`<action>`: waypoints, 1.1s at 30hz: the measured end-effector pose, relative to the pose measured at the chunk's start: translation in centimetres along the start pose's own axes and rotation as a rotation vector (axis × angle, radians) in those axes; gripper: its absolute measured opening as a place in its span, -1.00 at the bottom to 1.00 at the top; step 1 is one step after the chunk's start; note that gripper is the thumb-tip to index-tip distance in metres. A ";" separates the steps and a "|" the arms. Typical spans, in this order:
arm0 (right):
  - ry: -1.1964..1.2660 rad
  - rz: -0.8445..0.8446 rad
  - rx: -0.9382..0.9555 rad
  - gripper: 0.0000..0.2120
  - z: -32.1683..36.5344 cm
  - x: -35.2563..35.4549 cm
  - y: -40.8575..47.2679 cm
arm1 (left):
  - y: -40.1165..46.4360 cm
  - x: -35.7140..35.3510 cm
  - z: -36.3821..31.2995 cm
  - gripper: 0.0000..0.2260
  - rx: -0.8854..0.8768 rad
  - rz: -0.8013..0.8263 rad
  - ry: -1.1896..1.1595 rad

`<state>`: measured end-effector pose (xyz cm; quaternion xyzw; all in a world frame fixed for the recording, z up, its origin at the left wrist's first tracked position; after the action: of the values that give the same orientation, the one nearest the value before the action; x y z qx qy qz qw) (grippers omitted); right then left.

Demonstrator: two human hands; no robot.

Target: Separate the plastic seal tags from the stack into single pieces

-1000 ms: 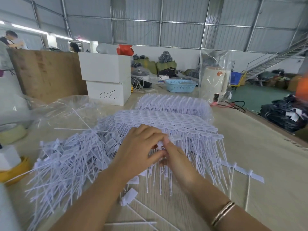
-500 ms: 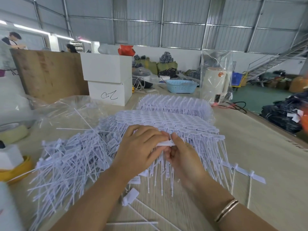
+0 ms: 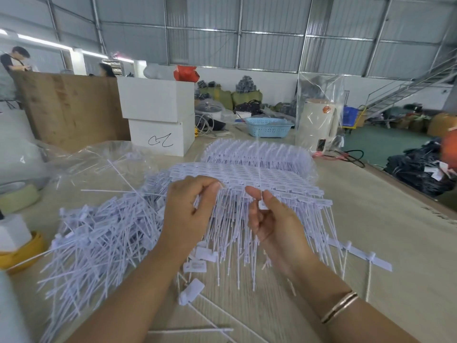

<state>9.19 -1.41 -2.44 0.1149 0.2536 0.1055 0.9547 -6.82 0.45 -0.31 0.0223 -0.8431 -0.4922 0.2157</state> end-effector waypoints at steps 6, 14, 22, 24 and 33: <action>-0.535 0.064 -0.033 -0.69 -1.5 -1.1 0.0 | 0.9 2.1 -0.7 -0.83 -0.365 -0.086 0.577; -0.889 0.189 -0.001 -0.79 -3.4 -4.6 2.2 | 0.8 2.7 1.9 -0.84 0.041 0.006 0.872; -1.549 0.439 0.068 -0.75 -6.5 -7.7 3.4 | 0.4 3.2 4.0 -0.56 0.554 0.230 0.985; -1.577 0.488 0.134 -0.70 -6.3 -8.0 3.0 | 0.4 3.0 4.0 -0.59 0.547 0.249 0.946; -1.625 0.146 0.163 -0.71 -3.3 -1.9 4.3 | -0.6 -0.1 3.8 -0.73 0.418 0.477 0.661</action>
<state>5.26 2.75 -3.15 0.2406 -0.5186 0.0324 0.8198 -8.34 3.32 -2.45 0.0265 -0.7919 -0.2146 0.5711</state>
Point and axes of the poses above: each hand's wrist, its own y-axis towards the middle knuckle, its own x-axis out of the back of the hand, z = x × y, the point moved 1 cm from there along y, towards the middle knuckle, and after that the axes turned 8 degrees about z, right-handed, at the moved point
